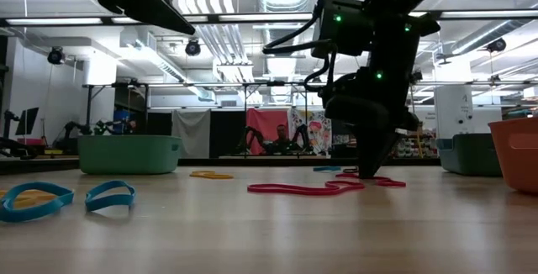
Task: Sort rubber bands into baskets
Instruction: Put the red rubber band into the orange bin
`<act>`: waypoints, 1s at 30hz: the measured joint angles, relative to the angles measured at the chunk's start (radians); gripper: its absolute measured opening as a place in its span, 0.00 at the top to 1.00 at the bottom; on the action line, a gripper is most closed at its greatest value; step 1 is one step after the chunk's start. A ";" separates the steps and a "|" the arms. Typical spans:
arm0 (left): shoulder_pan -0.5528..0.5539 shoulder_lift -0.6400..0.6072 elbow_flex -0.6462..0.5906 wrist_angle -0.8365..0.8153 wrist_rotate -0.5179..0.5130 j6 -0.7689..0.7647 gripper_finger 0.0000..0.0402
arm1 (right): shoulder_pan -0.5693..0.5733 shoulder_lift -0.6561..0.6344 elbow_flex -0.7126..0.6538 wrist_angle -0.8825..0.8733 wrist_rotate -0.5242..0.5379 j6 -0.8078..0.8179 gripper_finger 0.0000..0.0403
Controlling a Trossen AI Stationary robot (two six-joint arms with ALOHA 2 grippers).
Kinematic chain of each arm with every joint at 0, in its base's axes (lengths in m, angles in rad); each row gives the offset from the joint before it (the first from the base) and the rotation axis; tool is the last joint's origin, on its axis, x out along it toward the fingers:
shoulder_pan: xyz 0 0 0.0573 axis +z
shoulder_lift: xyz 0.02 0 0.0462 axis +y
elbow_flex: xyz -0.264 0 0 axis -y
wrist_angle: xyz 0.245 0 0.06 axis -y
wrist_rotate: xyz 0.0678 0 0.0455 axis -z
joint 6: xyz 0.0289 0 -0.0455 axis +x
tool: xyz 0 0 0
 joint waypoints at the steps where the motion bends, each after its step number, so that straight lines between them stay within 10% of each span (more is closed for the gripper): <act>1: 0.000 0.000 0.000 0.000 0.000 0.000 0.69 | 0.000 -0.007 0.000 0.000 0.001 -0.003 0.98; 30: 0.000 -0.002 -0.064 0.129 -0.002 0.014 0.69 | 0.187 -0.503 -0.002 0.006 -0.056 -0.219 0.98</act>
